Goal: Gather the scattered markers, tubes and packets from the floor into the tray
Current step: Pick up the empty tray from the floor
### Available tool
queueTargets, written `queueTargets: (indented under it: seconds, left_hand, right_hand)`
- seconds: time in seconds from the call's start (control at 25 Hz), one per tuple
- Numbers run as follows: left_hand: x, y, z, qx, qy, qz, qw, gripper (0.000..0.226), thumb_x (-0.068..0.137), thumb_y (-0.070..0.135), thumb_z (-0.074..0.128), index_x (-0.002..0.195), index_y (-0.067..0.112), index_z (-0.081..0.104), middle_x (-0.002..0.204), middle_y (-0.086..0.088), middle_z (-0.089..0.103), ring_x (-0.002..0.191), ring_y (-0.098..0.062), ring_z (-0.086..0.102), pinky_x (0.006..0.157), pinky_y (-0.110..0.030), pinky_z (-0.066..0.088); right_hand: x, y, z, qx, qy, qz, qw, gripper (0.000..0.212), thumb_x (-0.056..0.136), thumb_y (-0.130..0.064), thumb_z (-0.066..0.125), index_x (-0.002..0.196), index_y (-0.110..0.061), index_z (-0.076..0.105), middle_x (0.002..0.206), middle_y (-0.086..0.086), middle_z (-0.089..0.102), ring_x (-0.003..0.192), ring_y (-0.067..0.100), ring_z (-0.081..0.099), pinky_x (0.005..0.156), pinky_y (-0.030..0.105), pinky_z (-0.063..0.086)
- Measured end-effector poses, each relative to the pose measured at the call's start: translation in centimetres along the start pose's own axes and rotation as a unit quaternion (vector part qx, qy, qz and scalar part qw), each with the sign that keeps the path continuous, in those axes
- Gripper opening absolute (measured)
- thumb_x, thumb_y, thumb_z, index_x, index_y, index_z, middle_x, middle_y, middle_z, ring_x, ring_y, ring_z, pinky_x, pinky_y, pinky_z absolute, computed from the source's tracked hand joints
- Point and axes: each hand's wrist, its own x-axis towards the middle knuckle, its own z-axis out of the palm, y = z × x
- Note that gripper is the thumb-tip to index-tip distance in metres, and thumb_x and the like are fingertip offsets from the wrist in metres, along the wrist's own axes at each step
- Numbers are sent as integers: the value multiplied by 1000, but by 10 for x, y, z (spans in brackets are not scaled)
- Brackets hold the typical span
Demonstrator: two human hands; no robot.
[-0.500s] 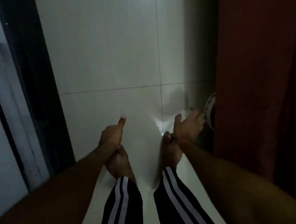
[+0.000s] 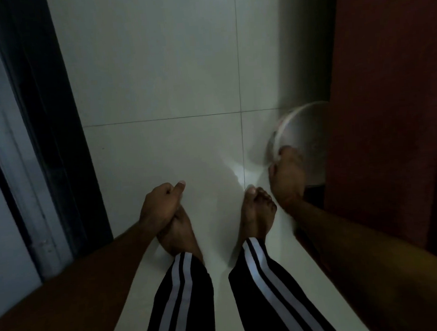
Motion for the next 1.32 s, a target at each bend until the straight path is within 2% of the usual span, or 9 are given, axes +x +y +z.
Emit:
queueTargets:
  seconds: [0.12,0.24,0.44,0.56,0.8,0.96,1.12,1.24,1.32]
  left_hand:
    - [-9,11,12,-46,10,-4,999,61,104,55,49,86,-2,66,86,-17,71,86,-35,67,84,-43,52]
    - [-18,30,17,-136,78,-49,986,59,108,54,36,97,8,72,97,-9,73,93,-30,66,92,-40,51]
    - [-7,53,17,-130,170,-85,973,38,101,49,54,109,13,62,112,-14,71,106,-37,67,92,-41,54]
    - [9,77,31,-91,13,-73,993,59,85,56,75,123,15,55,112,-6,63,102,-34,66,91,-42,59]
    - [25,67,32,-7,-6,-97,995,48,88,17,68,133,8,56,125,-22,68,106,-46,70,83,-53,65]
    - [12,-13,8,9,20,-160,987,53,69,29,64,121,20,61,106,-22,75,86,-44,75,70,-54,67]
    - [-21,-50,-27,-15,-15,-179,984,39,78,39,64,108,14,63,83,-22,76,62,-39,76,45,-44,61]
    - [-54,-49,-40,-47,-28,-151,987,38,81,52,67,98,18,69,82,-14,78,65,-31,78,56,-50,66]
    - [-70,-66,-28,-68,-37,-129,989,43,81,66,67,101,27,70,94,-7,79,78,-25,78,67,-52,67]
  right_hand:
    - [-29,-37,-22,12,-128,-224,966,33,89,-13,63,122,-11,58,120,12,62,111,34,59,83,44,51]
    - [-70,-79,-26,26,-216,-305,927,32,87,-17,65,118,-10,59,118,12,62,108,35,59,77,42,48]
    - [-99,-108,-124,261,-13,-156,953,15,89,-25,64,99,-25,53,88,-7,62,77,12,62,62,27,49]
    - [-65,-98,-173,511,66,-72,854,5,103,-18,57,101,-18,52,81,1,68,72,15,71,64,24,56]
    - [29,-60,-113,727,-187,286,596,9,107,-15,50,103,-20,56,99,2,73,90,15,64,76,28,53]
    - [25,-11,-60,776,-133,399,471,13,104,-5,51,103,-11,63,82,3,79,79,14,71,66,22,60]
    - [5,22,-43,819,-33,432,376,20,96,-9,55,113,-5,66,86,11,80,95,19,70,102,29,53]
    - [-34,16,-49,786,-99,446,417,39,101,-44,57,116,-9,63,96,17,75,86,23,73,96,35,52]
    - [-77,1,-59,666,-241,387,591,48,92,-61,61,113,-18,68,108,16,74,96,29,71,99,44,52]
